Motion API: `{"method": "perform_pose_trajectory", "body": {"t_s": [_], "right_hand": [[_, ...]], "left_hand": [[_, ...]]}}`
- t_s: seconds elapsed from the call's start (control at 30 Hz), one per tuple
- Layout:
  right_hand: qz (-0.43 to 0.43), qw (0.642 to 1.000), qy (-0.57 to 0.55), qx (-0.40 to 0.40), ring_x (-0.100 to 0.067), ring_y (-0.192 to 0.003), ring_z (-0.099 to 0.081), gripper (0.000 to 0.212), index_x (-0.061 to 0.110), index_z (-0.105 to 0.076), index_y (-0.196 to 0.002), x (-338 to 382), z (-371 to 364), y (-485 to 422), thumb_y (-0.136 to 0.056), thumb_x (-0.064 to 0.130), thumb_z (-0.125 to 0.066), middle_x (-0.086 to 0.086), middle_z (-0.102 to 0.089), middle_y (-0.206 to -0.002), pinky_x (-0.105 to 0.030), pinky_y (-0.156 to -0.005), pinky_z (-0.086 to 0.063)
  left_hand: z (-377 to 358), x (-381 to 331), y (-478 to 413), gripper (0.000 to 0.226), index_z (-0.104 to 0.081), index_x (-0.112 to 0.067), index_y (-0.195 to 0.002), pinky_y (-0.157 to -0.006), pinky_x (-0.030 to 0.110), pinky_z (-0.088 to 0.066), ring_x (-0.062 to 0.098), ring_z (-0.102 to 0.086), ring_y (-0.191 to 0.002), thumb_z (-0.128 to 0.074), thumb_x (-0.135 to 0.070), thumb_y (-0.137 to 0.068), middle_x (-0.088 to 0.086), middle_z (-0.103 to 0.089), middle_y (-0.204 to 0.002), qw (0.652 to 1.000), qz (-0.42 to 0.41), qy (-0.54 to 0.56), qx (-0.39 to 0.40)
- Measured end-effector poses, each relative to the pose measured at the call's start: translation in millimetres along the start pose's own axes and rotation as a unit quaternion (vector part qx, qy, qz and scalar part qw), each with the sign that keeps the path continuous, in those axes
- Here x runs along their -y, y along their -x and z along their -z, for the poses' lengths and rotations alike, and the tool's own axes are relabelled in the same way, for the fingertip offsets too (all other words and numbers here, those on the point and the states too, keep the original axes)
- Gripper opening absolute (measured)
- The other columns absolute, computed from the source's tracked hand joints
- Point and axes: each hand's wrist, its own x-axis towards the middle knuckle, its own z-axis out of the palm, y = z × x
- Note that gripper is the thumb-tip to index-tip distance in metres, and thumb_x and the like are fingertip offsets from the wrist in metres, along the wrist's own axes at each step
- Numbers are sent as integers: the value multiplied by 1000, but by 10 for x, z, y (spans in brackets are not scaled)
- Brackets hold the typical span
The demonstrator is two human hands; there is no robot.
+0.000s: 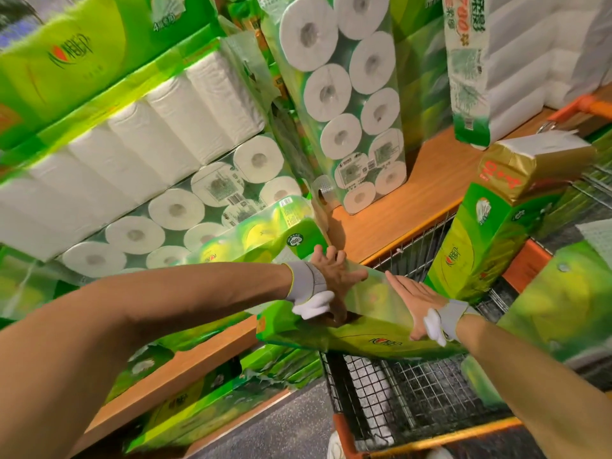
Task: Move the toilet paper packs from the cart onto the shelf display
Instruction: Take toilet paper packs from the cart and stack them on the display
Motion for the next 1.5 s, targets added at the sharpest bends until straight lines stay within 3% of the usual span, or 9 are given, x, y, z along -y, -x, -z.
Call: {"method": "perform_pose_trajectory", "body": {"t_s": [0.2,0.4,0.63,0.77,0.87,1.0,1.27,1.4,1.5], "right_hand": [[20,999,2,35,-27,-146,-10,149,43,49,-121,210,34,26,-48,47,-81,-7,3,-159,-40,-120,-8],[27,998,48,29,-30,-142,-12,142,38,35,-135,536,375,33,-53,46,-81,-7,-7,-153,-48,-118,-2],[64,993,101,0,-30,-125,-28,135,40,18,-144,1183,1230,115,-51,51,-81,-10,-28,-138,-43,-109,-21],[97,986,137,-7,-34,-130,-25,128,45,12,-142,1607,1794,116,-54,52,-80,-12,-25,-142,-47,-109,-21],[121,976,180,-25,-30,-120,-31,123,42,4,-144,1943,2222,59,-54,54,-80,-11,-32,-134,-42,-101,-27],[153,957,241,-50,-28,-111,-38,120,39,-6,-145,2435,2709,-124,-52,59,-78,-9,-40,-123,-37,-90,-30],[200,924,316,-80,-30,-108,-44,116,36,-16,-144,3412,3374,-629,-50,61,-79,-10,-45,-115,-40,-93,-37],[205,912,346,-79,-32,-104,-46,117,39,-17,-143,3800,3461,-953,-47,64,-78,-12,-47,-112,-45,-90,-42],[200,907,366,-58,-30,-102,-48,117,39,-18,-143,4048,3394,-1185,-47,62,-81,-11,-49,-111,-36,-82,-40]], "left_hand": [[175,297,404,79,-28,-38,-127,-93,48,-32,29,-38,-107,-71,-56,-63,10,-39,-114,1000,10,16,14],[-16,615,768,82,-28,-39,-119,-90,49,-35,28,-39,-100,-72,-64,-54,10,-40,-115,999,12,39,-7],[-99,1321,1425,89,-22,-31,-129,-97,43,-36,24,-36,-109,-72,-59,-62,6,-35,-128,998,16,52,-31],[-186,1730,1819,97,-22,-22,-133,-93,38,-34,17,-26,-100,-61,-65,-56,6,-31,-126,996,35,76,-25],[-407,2063,2110,103,-22,-25,-127,-90,36,-34,14,-26,-99,-39,-79,-42,5,-32,-127,989,46,101,-103],[-682,2463,2452,83,-19,-36,-114,-90,40,-38,23,-40,-103,-49,-70,-45,4,-38,-122,963,77,184,-181],[-1100,3043,2996,89,-35,-23,-122,-89,35,-32,16,-32,-101,-55,-66,-46,2,-37,-120,911,139,254,-294],[-1314,3283,3131,91,-35,-23,-121,-93,38,-33,18,-34,-105,-56,-70,-46,3,-36,-123,906,171,261,-285],[-1477,3437,3162,95,-33,-24,-124,-97,39,-34,23,-37,-112,-52,-72,-43,6,-36,-130,916,204,249,-241]]}}
